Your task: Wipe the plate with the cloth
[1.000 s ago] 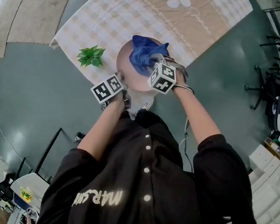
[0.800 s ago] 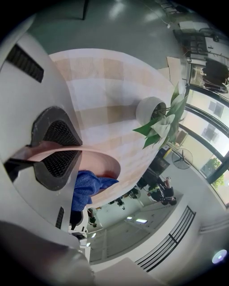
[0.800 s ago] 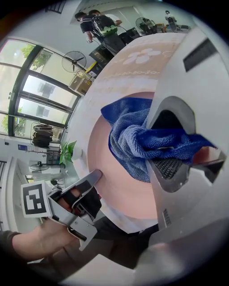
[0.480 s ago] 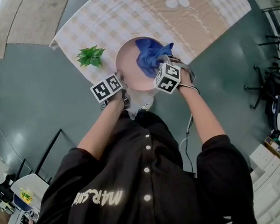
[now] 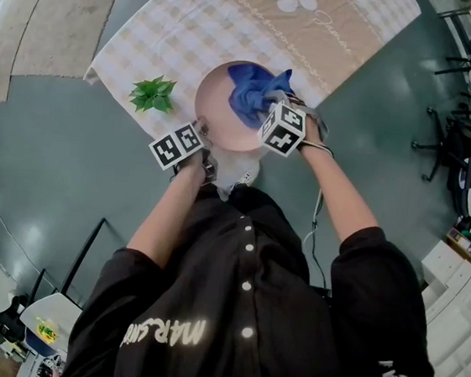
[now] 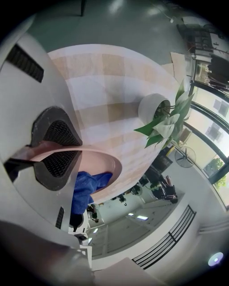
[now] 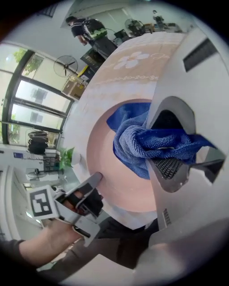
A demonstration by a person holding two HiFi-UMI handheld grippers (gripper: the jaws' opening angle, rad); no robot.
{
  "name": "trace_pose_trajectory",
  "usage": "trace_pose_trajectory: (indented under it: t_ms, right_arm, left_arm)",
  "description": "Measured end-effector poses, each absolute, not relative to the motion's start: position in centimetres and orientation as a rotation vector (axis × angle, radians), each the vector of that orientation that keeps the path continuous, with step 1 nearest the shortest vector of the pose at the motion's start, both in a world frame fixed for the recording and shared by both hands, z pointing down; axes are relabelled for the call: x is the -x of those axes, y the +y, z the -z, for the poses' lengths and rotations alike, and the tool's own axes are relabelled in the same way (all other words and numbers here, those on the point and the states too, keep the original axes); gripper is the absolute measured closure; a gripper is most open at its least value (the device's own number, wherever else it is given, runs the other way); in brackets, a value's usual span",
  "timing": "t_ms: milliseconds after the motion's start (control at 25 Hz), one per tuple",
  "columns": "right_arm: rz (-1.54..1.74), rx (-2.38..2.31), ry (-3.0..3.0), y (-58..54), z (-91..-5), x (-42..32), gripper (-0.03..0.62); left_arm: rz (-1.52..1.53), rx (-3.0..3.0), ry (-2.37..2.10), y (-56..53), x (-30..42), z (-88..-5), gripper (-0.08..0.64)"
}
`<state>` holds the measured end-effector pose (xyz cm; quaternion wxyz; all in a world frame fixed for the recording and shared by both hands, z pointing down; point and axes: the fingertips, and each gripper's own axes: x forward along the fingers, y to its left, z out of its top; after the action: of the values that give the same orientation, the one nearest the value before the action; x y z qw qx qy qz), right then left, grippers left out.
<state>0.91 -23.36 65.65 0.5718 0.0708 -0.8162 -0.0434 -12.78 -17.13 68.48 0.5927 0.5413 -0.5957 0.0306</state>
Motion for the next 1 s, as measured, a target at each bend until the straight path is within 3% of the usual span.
trace_pose_trajectory:
  t_ms: [360,1000]
  right_arm:
    - [-0.034,-0.277,-2.151,-21.9,-60.5,4.6,0.483]
    - [-0.335,-0.351,-2.197,-17.6,-65.4,7.3,0.483]
  left_arm:
    - [-0.078,-1.260,-1.375,-17.3,12.7,-68.6,0.529]
    - [-0.059,-1.245,-1.385,-17.3,12.8,-68.5,0.529]
